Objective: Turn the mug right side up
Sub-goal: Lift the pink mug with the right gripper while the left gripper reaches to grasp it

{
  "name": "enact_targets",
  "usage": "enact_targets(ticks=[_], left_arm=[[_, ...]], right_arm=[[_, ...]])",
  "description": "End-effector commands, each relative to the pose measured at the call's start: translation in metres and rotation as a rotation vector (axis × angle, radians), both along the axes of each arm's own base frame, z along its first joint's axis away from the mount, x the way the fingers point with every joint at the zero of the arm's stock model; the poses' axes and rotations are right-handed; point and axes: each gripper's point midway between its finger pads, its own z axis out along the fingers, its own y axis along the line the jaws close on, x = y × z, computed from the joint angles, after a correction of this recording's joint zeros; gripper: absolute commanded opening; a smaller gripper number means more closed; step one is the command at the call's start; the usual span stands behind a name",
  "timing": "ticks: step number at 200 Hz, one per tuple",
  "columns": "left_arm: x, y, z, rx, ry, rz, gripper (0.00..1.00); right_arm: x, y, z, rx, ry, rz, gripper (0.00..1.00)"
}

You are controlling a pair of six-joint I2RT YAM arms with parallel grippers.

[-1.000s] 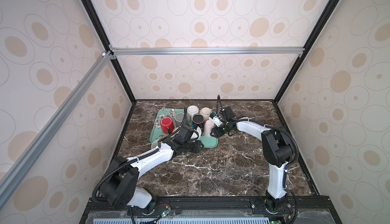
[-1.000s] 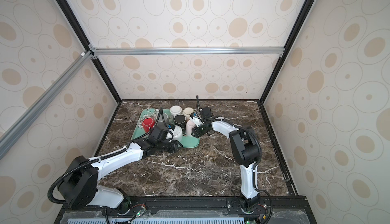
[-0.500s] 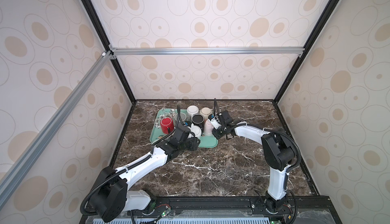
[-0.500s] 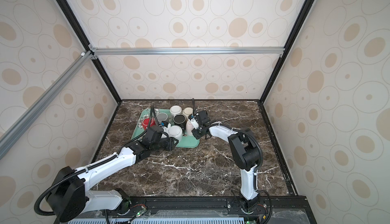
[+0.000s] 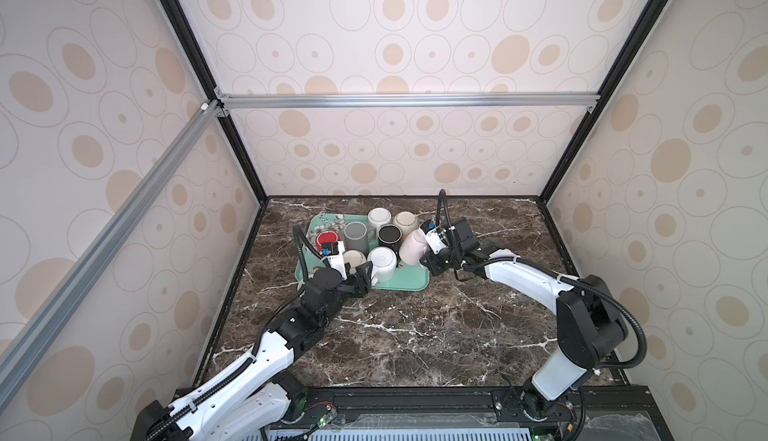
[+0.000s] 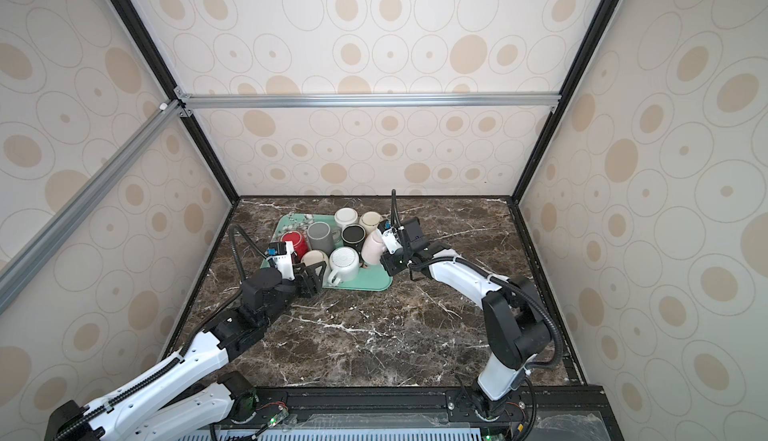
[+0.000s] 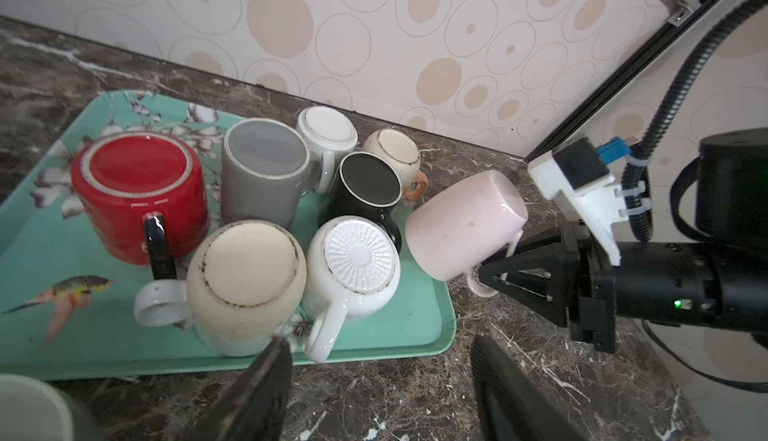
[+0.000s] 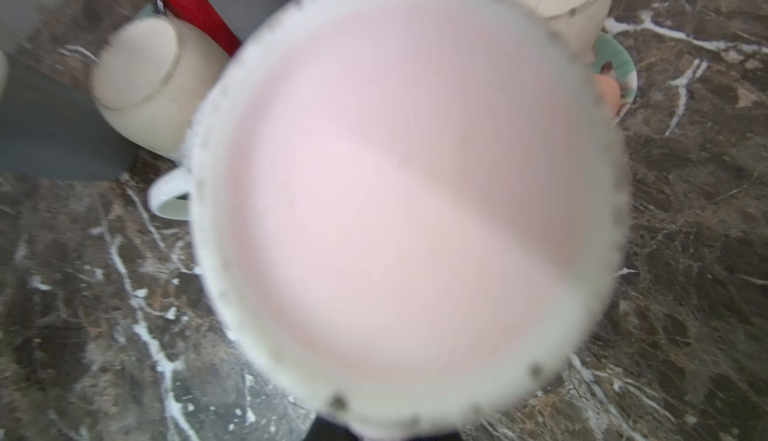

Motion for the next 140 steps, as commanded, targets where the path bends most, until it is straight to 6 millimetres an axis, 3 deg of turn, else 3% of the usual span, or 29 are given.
enact_targets(ticks=[1,29,78,140], left_arm=[[-0.001,0.000,0.040,-0.023,-0.099,-0.033,0.76],[-0.001,-0.010,0.060,-0.103,-0.139,-0.128,0.78],[0.012,-0.022,0.077,-0.347,-0.091,-0.319,0.78],[0.010,-0.011,0.096,-0.483,-0.120,-0.420,0.75]], right_arm=[[-0.011,0.032,0.062,0.259,-0.033,0.074,0.00],[-0.025,0.047,0.097,0.436,-0.001,0.126,0.00],[-0.046,0.072,0.143,0.675,0.097,0.257,0.00],[-0.086,0.102,0.164,0.702,0.136,0.410,0.00]])
